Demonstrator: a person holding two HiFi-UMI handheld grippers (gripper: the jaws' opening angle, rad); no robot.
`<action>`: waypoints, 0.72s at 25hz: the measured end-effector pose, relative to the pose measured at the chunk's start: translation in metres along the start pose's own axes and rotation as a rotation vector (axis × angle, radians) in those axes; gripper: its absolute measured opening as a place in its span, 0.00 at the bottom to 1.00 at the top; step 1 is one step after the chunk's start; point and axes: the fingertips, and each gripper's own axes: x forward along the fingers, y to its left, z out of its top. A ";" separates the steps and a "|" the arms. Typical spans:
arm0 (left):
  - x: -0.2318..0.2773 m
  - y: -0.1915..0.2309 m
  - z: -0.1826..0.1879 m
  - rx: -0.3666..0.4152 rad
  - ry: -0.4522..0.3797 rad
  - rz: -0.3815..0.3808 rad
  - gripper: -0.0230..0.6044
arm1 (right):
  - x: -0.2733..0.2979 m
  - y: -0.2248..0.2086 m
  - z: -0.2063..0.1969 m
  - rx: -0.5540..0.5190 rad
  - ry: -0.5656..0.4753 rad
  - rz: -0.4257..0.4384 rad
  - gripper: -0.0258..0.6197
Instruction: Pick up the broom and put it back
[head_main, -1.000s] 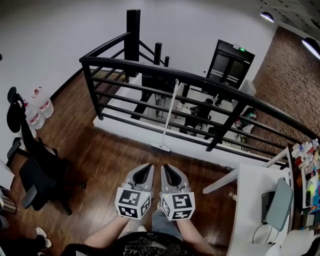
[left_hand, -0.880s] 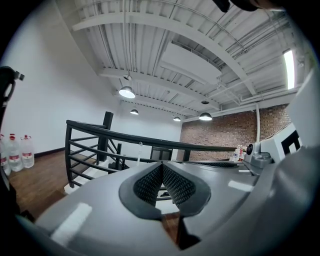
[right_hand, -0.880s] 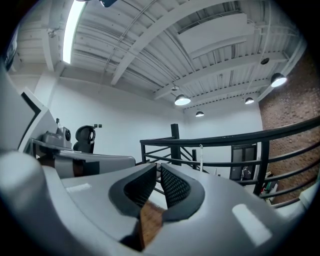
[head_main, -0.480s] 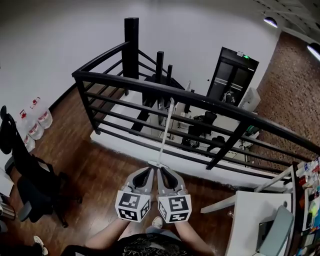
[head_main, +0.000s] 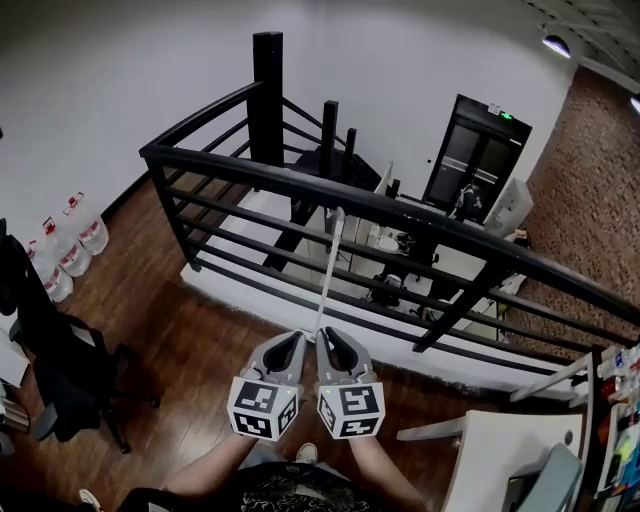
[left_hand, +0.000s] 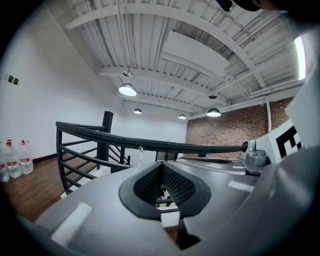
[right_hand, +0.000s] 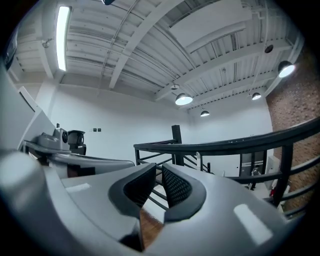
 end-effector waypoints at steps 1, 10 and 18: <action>0.004 0.001 -0.001 -0.001 0.002 0.002 0.04 | 0.004 -0.004 -0.001 0.003 -0.001 0.002 0.06; 0.045 0.023 0.004 -0.022 0.002 0.014 0.04 | 0.051 -0.035 -0.007 0.008 0.020 0.002 0.13; 0.099 0.050 0.013 -0.021 0.002 -0.011 0.04 | 0.108 -0.072 -0.008 -0.003 0.006 -0.024 0.18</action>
